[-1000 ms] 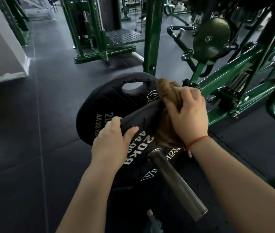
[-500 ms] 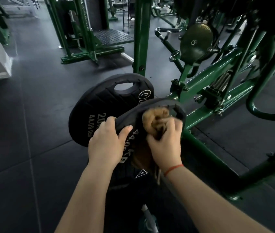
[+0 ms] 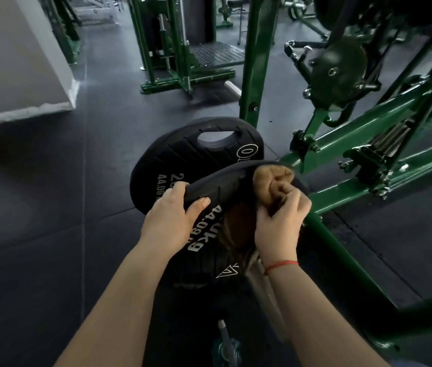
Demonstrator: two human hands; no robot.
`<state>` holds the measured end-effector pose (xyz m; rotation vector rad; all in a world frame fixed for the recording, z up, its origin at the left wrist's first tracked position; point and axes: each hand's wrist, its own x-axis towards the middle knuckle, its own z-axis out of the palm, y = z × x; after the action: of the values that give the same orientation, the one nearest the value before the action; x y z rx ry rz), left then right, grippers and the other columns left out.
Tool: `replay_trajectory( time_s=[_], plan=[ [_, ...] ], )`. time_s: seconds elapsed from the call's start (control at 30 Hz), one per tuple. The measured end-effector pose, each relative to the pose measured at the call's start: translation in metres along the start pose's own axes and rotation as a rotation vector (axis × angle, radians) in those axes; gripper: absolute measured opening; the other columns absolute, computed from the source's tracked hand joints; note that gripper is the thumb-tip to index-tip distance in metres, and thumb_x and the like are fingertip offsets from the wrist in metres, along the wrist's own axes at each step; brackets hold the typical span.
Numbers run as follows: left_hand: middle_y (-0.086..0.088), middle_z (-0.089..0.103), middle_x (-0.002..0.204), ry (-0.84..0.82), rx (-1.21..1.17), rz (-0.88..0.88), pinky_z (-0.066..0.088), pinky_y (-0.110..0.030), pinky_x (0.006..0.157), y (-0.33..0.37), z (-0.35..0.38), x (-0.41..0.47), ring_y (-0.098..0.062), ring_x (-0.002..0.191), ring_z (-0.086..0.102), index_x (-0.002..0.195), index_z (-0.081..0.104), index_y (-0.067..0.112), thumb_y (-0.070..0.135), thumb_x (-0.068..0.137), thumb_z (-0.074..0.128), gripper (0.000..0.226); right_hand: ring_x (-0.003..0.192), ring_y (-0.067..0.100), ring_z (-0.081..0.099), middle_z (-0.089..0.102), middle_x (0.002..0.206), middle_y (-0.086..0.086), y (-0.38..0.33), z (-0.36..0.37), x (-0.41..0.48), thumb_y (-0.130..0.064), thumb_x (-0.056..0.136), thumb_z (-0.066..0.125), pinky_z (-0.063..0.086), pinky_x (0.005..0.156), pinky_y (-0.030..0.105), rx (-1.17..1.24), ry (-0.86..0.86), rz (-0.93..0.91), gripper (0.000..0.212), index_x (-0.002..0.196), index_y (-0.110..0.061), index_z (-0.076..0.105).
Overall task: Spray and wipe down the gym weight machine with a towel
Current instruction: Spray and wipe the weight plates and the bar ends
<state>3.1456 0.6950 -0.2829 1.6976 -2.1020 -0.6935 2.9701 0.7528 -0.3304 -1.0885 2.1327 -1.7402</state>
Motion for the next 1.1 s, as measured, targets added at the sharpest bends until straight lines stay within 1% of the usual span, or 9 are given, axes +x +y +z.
replay_trajectory(
  time_s=[0.1, 0.3, 0.4, 0.53, 0.63, 0.8, 0.9, 0.97, 1.1],
  plan=[
    [0.002, 0.056, 0.126, 0.007, -0.001, -0.018, 0.052, -0.046, 0.094, 0.003, 0.002, -0.001, -0.019, 0.112, 0.056, 0.139, 0.045, 0.025, 0.057, 0.098, 0.048, 0.052, 0.112, 0.035, 0.052, 0.040, 0.131, 0.016, 0.023, 0.004, 0.006, 0.000, 0.074, 0.075, 0.036, 0.086, 0.024, -0.126, -0.119, 0.058, 0.046, 0.114, -0.002, 0.052],
    [0.000, 0.057, 0.127, 0.048, 0.085, -0.019, 0.050, -0.042, 0.091, 0.018, 0.005, -0.002, -0.019, 0.112, 0.056, 0.141, 0.044, 0.024, 0.056, 0.099, 0.047, 0.053, 0.106, 0.038, 0.055, 0.039, 0.123, 0.007, 0.035, -0.008, 0.021, -0.015, 0.079, 0.074, 0.044, 0.082, 0.035, -0.183, -0.280, 0.215, 0.039, 0.111, -0.011, 0.052],
    [-0.003, 0.058, 0.126, 0.098, 0.180, 0.010, 0.049, -0.045, 0.095, 0.039, 0.008, -0.001, -0.023, 0.113, 0.058, 0.141, 0.045, 0.021, 0.056, 0.099, 0.046, 0.054, 0.101, 0.023, 0.054, 0.038, 0.118, -0.002, 0.028, -0.027, 0.023, -0.013, 0.080, 0.075, 0.046, 0.084, 0.030, -0.092, -0.301, 0.171, 0.033, 0.105, -0.018, 0.054],
    [-0.001, 0.058, 0.114, 0.096, 0.303, 0.046, 0.051, -0.047, 0.093, 0.069, 0.011, 0.012, -0.022, 0.104, 0.059, 0.132, 0.049, 0.021, 0.056, 0.098, 0.049, 0.049, 0.104, -0.011, 0.044, 0.038, 0.124, 0.000, 0.004, -0.034, 0.017, 0.001, 0.077, 0.076, 0.035, 0.087, -0.001, 0.104, -0.163, -0.012, 0.043, 0.107, -0.021, 0.054],
    [0.005, 0.057, 0.116, 0.019, 0.171, 0.092, 0.047, -0.046, 0.100, 0.084, 0.006, 0.021, -0.020, 0.110, 0.058, 0.134, 0.051, 0.026, 0.051, 0.100, 0.051, 0.042, 0.123, 0.012, 0.043, 0.033, 0.134, 0.005, -0.006, -0.020, 0.024, -0.007, 0.078, 0.080, 0.039, 0.110, 0.027, 0.122, -0.154, -0.058, 0.053, 0.123, -0.018, 0.053],
    [0.005, 0.050, 0.145, -0.010, 0.134, 0.034, 0.037, -0.047, 0.114, 0.054, -0.012, -0.004, -0.020, 0.133, 0.047, 0.151, 0.039, 0.028, 0.046, 0.099, 0.055, 0.057, 0.130, 0.040, 0.040, 0.028, 0.146, 0.019, 0.020, -0.018, 0.013, -0.005, 0.077, 0.077, 0.042, 0.108, 0.048, -0.046, -0.269, 0.000, 0.069, 0.138, -0.011, 0.045],
    [0.001, 0.041, 0.156, 0.042, 0.255, -0.094, 0.019, -0.055, 0.124, 0.027, -0.009, -0.026, -0.022, 0.143, 0.039, 0.156, 0.032, 0.025, 0.050, 0.099, 0.055, 0.067, 0.116, 0.034, 0.050, 0.034, 0.129, 0.006, 0.026, -0.021, 0.000, -0.011, 0.078, 0.078, 0.044, 0.099, 0.038, -0.014, -0.447, 0.163, 0.062, 0.134, -0.014, 0.050],
    [-0.002, 0.043, 0.155, 0.137, 0.210, -0.144, 0.025, -0.056, 0.121, 0.015, -0.009, -0.035, -0.024, 0.140, 0.043, 0.154, 0.037, 0.021, 0.051, 0.099, 0.053, 0.065, 0.106, 0.022, 0.048, 0.032, 0.123, 0.000, 0.021, -0.025, 0.001, -0.010, 0.081, 0.077, 0.040, 0.095, 0.028, 0.073, -0.509, 0.276, 0.056, 0.132, -0.018, 0.054],
    [-0.002, 0.056, 0.146, 0.153, 0.173, -0.209, 0.043, -0.043, 0.107, 0.006, -0.014, -0.039, -0.024, 0.131, 0.053, 0.150, 0.047, 0.023, 0.055, 0.099, 0.049, 0.060, 0.112, 0.010, 0.045, 0.033, 0.128, 0.005, 0.001, -0.041, 0.014, -0.003, 0.081, 0.078, 0.040, 0.109, 0.023, 0.279, -0.235, 0.116, 0.049, 0.124, -0.011, 0.057]
  ],
)
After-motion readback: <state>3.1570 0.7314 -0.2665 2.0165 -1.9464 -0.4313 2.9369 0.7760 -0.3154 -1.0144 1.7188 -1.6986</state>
